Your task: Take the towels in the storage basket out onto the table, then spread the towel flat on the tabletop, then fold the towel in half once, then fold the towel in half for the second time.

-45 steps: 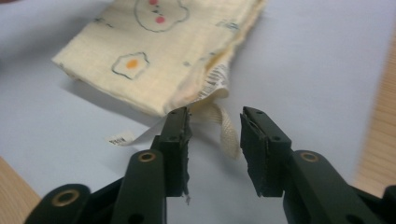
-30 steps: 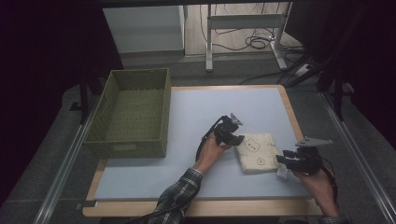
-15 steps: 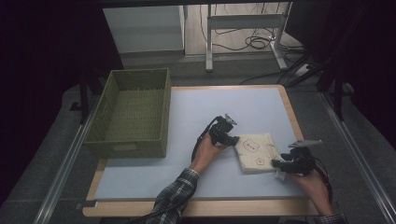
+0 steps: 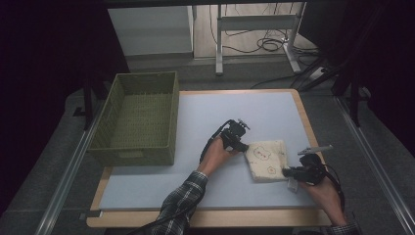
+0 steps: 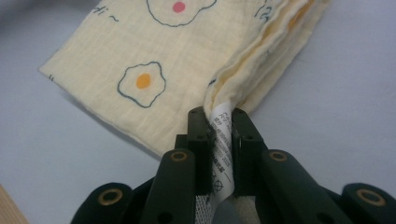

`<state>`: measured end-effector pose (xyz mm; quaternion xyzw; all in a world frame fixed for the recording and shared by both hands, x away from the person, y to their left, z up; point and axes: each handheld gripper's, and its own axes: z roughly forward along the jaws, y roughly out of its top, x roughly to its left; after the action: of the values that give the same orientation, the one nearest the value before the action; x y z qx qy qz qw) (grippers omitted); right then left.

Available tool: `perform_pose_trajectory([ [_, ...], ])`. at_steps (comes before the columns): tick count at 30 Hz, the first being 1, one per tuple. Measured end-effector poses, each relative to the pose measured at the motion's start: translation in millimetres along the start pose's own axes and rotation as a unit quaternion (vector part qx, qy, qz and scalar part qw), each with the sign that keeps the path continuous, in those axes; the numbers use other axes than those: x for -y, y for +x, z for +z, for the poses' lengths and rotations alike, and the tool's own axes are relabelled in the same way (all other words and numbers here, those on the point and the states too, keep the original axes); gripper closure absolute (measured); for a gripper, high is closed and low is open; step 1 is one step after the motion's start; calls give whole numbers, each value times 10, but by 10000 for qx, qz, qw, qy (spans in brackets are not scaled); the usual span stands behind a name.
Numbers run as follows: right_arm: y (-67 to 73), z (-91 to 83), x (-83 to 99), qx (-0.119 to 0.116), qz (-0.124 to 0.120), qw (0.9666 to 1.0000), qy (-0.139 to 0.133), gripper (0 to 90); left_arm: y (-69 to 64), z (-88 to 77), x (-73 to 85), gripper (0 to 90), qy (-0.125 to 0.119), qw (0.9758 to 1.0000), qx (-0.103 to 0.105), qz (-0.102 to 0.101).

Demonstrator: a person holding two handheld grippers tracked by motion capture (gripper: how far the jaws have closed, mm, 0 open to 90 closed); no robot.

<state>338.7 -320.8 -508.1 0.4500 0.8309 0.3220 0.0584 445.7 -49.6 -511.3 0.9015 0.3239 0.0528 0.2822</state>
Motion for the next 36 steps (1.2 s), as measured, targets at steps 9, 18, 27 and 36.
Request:
perform_pose_trajectory([
  [9, 21, -30, 31, -176, -99, 9996, -173, 814, -83, -23, -18, 871, 5, 9994, 172, 286],
  [18, 139, -69, -46, -345, -270, 9985, -318, 813, 39, -253, 26, 875, 101, 9994, 156, 308],
  [27, 273, -35, -159, -548, -407, 9969, -383, 813, 147, -489, 103, 875, 73, 9997, 123, 213],
  [36, 409, -14, -293, -721, -535, 9949, -452, 813, 254, -727, 186, 875, 90, 9999, 52, 132],
])
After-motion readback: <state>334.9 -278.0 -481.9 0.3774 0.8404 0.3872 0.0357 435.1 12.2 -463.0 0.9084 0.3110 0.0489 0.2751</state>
